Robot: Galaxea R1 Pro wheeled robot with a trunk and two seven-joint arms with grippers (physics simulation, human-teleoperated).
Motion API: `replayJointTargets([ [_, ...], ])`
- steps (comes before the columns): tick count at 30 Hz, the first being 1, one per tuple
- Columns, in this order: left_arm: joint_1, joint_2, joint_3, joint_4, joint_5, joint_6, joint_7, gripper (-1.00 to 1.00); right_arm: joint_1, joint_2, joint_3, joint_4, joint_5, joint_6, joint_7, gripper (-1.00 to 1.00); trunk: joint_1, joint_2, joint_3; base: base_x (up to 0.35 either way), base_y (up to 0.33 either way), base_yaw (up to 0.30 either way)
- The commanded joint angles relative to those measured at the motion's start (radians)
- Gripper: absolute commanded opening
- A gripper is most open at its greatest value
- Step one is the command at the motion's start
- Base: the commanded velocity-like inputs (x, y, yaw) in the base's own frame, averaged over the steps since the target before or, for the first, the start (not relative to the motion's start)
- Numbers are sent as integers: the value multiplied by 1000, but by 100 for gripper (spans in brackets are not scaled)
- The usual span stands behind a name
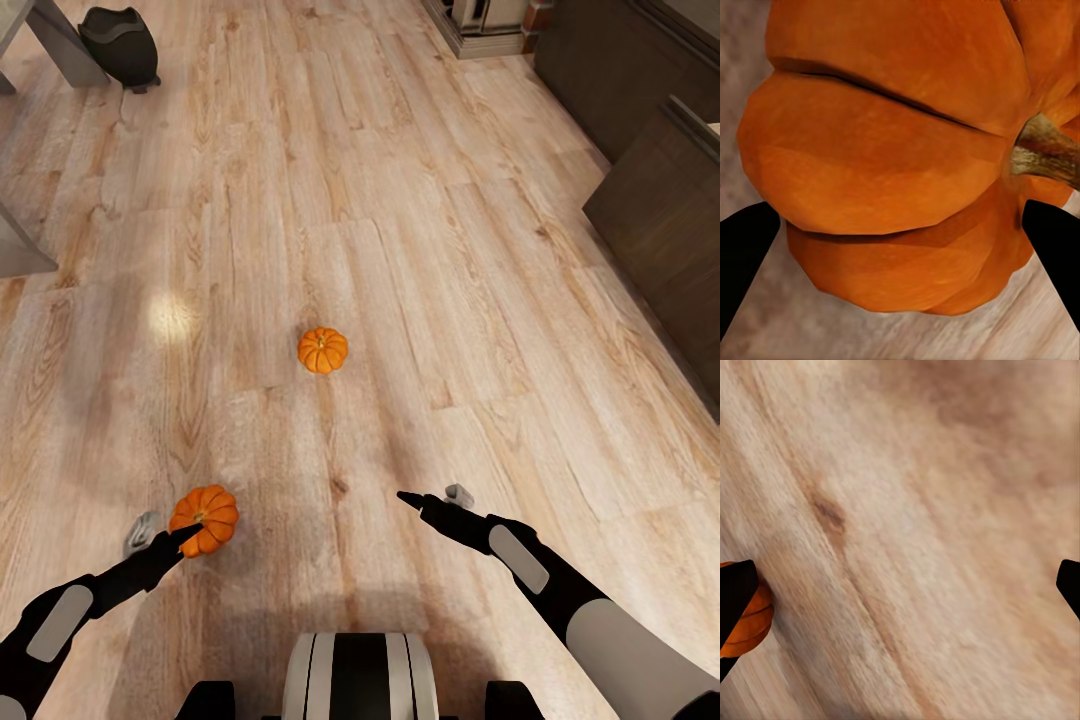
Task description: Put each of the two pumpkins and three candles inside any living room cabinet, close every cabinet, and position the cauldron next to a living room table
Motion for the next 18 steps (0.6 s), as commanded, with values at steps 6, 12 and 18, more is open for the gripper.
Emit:
replayJointTargets([
  [6, -1, -2, 4, 0, 0, 2, -1, -100, -1, -1, 4, 0, -6, 1, 0, 100, 0, 0, 0, 0, 0, 0],
  [12, -1, -3, 4, -3, 2, 1, -1, -100, -1, -1, 4, -1, -6, 1, 0, 100, 0, 0, 0, 0, 0, 0],
  [18, -1, -3, 5, -5, 2, 1, -1, -100, -1, -1, 4, -1, -6, 1, 0, 100, 0, 0, 0, 0, 0, 0],
])
